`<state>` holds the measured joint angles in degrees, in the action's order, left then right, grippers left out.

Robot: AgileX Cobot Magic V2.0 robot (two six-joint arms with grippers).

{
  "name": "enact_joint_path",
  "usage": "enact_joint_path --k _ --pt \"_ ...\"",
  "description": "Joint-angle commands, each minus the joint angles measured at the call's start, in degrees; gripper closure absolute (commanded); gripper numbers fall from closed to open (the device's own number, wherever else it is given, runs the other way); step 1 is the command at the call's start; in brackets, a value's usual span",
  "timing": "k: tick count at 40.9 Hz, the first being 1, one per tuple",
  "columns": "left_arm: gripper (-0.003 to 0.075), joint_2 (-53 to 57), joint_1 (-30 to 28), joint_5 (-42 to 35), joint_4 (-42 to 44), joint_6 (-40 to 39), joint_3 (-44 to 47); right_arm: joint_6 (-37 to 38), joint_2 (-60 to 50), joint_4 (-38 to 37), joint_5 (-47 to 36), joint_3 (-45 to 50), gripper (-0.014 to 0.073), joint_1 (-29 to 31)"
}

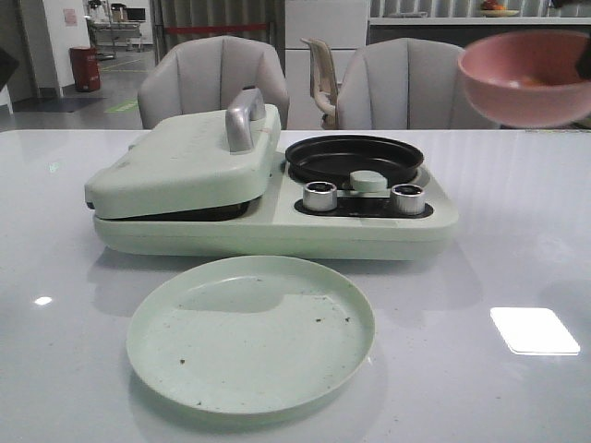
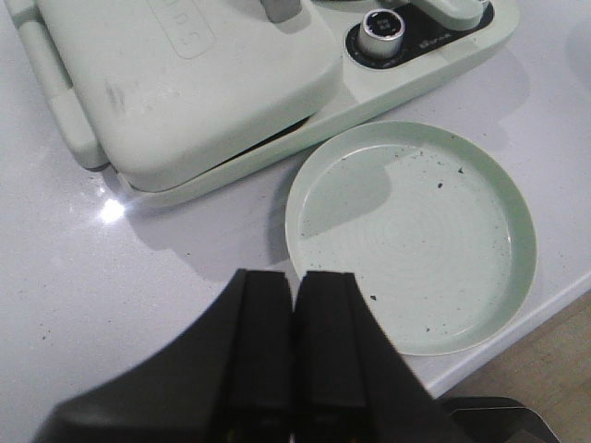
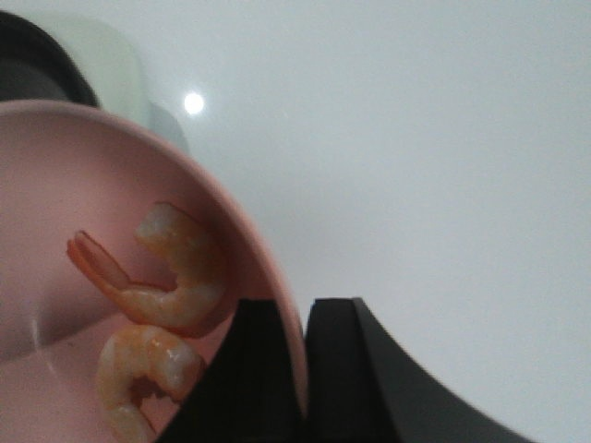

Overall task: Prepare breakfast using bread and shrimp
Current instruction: 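Grasp the pink bowl and lift it toward the frying pan, then tilt the pink bowl to pour the shrimp into the frying pan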

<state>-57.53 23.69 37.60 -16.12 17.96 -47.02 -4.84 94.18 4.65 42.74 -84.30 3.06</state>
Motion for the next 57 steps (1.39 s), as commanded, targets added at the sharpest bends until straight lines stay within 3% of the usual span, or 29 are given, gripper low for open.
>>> enact_joint_path --k 1,7,18,27,32,40,46,51,57 --pt "0.0619 1.01 0.48 -4.08 -0.92 -0.62 -1.58 -2.47 -2.99 0.07 -1.92 -8.19 0.0509 -2.99" --pt "0.0619 1.01 0.48 -3.88 -0.92 -0.62 -1.58 -6.33 -2.79 -4.09 -2.94 -14.49 0.0509 -7.88" --pt "0.0619 1.01 0.48 -3.54 -0.92 -0.62 -1.58 -4.12 -0.92 -25.26 -2.22 -20.69 0.0548 -18.23" --pt "0.0619 1.01 0.48 -3.54 -0.92 -0.62 -1.58 6.32 2.15 -44.66 -2.69 -21.98 0.0548 -24.62" --pt "0.0619 1.01 0.48 -3.54 -0.92 -0.62 -1.58 13.51 4.55 -59.05 -1.34 -21.98 0.0548 -28.33" --pt "0.0619 1.01 0.48 -3.54 -0.92 -0.62 -1.58 27.83 9.75 -85.58 5.17 -21.98 0.0548 -33.80" --pt "0.0619 1.01 0.48 -3.54 -0.92 -0.62 -1.58 35.72 13.65 -100.28 11.63 -21.98 0.0548 -36.02" --pt "0.0619 1.01 0.48 -3.54 -0.92 -0.62 -1.58 37.88 16.71 -107.75 15.80 -21.98 0.0548 -36.55" --pt "0.0619 1.01 0.48 -3.54 -0.92 -0.62 -1.58 37.88 19.05 -107.75 16.79 -22.06 0.0548 -36.55"
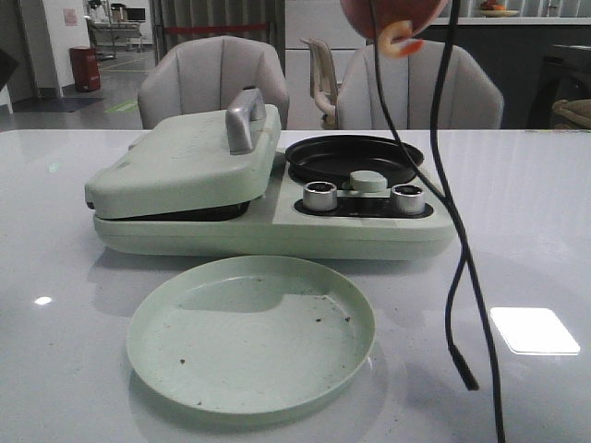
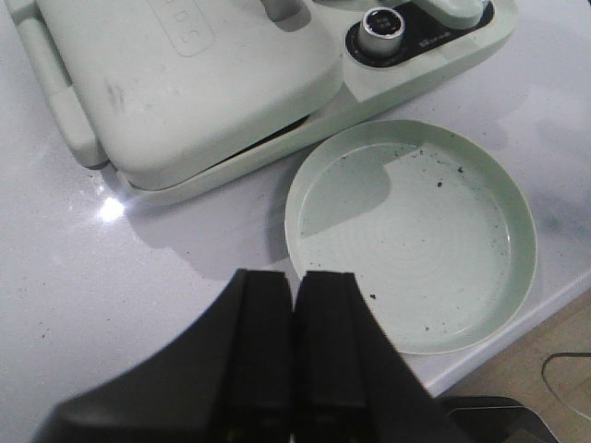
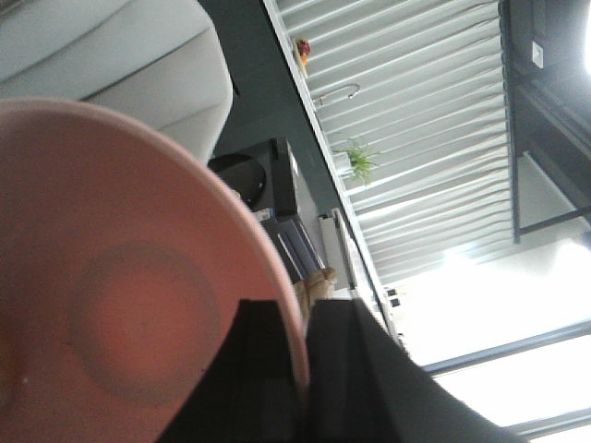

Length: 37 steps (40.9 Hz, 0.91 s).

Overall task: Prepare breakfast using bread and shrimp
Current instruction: 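Tilt the pink bowl to pour the shrimp into the frying pan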

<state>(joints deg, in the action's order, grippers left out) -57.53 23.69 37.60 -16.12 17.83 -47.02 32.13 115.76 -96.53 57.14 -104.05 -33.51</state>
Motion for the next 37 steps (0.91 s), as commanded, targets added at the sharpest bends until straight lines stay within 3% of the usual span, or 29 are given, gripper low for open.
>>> enact_joint_path --k 1,37 --pt "0.0619 1.01 0.48 -3.54 -0.92 -0.49 -1.58 0.92 -2.33 -6.57 2.34 -2.31 0.0548 0.02" --pt "0.0619 1.01 0.48 -3.66 -0.92 -0.49 -1.58 0.72 0.04 -6.57 5.70 -2.31 0.0548 -0.38"
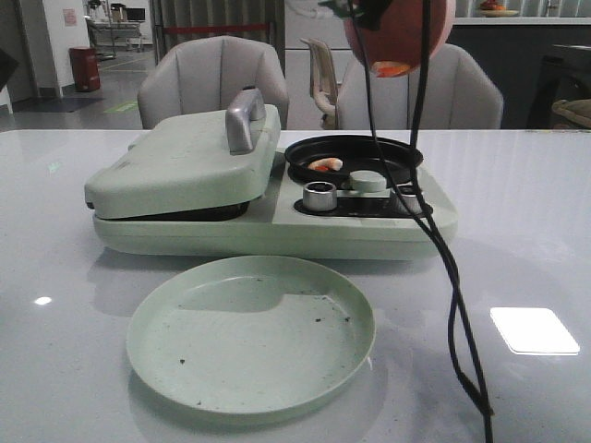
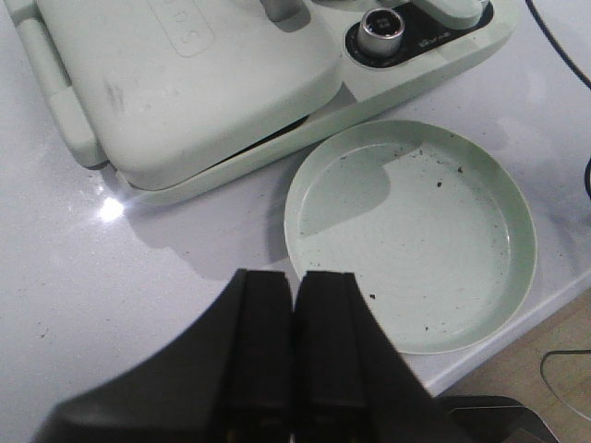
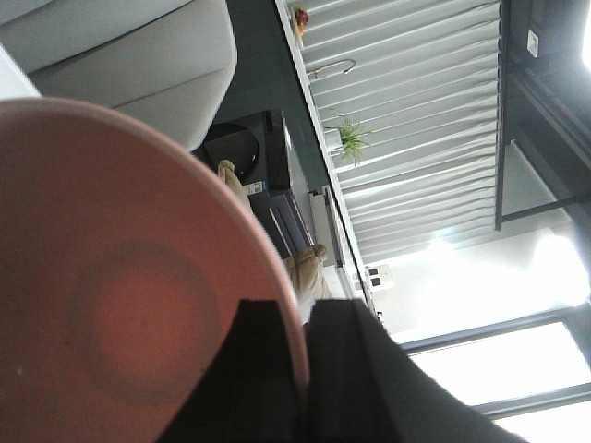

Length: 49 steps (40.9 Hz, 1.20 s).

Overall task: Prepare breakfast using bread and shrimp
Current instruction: 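Tilt the pink bowl to pour the shrimp into the frying pan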

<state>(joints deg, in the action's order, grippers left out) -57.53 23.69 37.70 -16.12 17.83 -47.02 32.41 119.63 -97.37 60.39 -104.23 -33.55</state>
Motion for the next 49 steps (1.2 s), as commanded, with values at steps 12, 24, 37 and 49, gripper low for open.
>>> enact_joint_path --k 12,24,37,49 --pt "0.0619 1.01 0.48 -3.64 -0.92 -0.49 -1.58 0.44 -2.60 1.38 0.12 -1.93 0.0548 -0.35" --pt "0.0619 1.01 0.48 -2.54 -0.92 -0.49 -1.58 -1.75 -3.50 -4.42 4.07 -2.04 0.0548 -0.83" --pt "0.0619 1.01 0.48 -2.39 -0.92 -0.49 -1.58 -3.31 -3.15 3.81 2.65 -1.99 0.0548 -0.88" --pt "0.0619 1.01 0.48 -1.96 -0.92 -0.49 -1.58 3.05 -3.69 7.93 2.74 -1.93 0.0550 -1.35"
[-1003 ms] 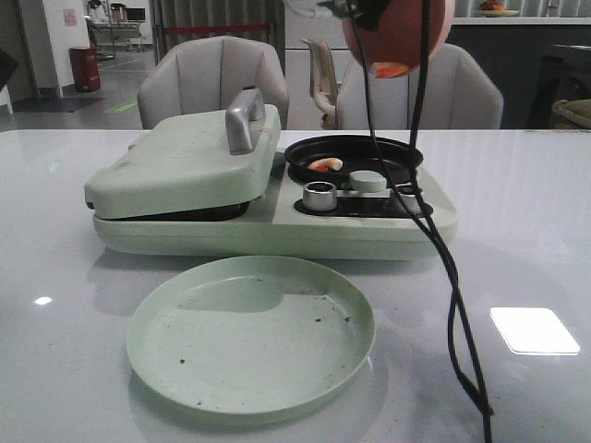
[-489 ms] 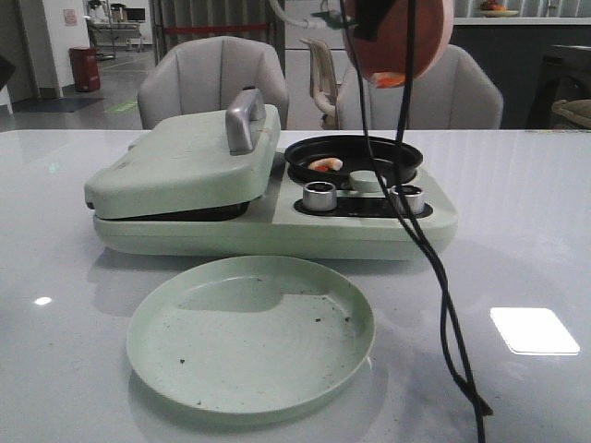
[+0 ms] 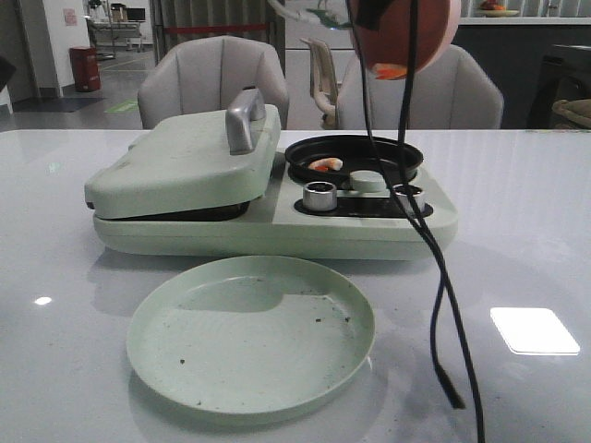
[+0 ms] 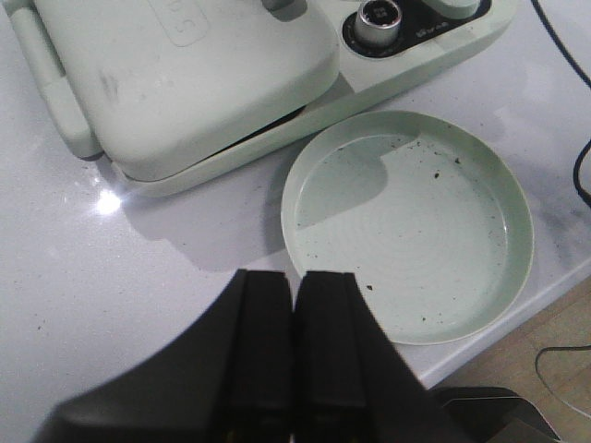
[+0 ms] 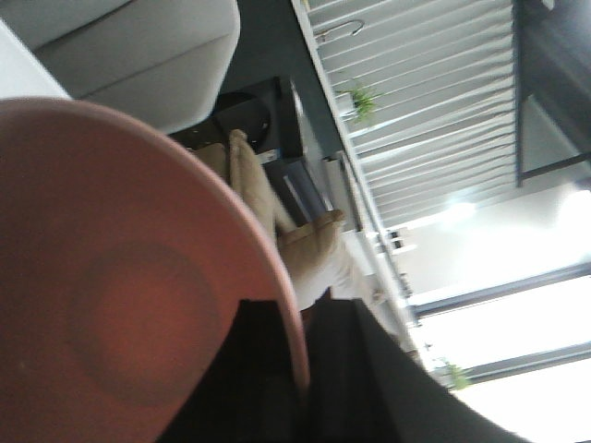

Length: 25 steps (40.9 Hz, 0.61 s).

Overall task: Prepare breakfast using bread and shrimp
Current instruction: 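Tilt the pink bowl to pour the shrimp into the frying pan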

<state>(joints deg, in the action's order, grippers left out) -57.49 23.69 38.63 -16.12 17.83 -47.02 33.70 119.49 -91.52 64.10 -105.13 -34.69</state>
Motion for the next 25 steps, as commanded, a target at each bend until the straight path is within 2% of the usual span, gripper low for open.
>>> enact_joint_path --k 1,13,19,25 --pt "0.0619 0.97 0.48 -2.89 -0.92 -0.49 -1.58 1.05 -3.18 3.28 -1.59 -0.48 0.0550 -0.15" --pt "0.0619 0.97 0.48 -0.91 -0.92 -0.49 -1.58 0.00 -0.94 -4.85 2.25 0.07 0.0550 -0.34" --pt "0.0619 0.97 0.48 -1.54 -0.92 -0.49 -1.58 0.00 -0.96 -11.58 4.44 0.07 0.0550 -0.34" --pt "0.0619 0.97 0.48 -1.76 -0.92 -0.49 -1.58 -4.27 -2.77 -11.58 4.01 -2.93 0.0550 -1.02"
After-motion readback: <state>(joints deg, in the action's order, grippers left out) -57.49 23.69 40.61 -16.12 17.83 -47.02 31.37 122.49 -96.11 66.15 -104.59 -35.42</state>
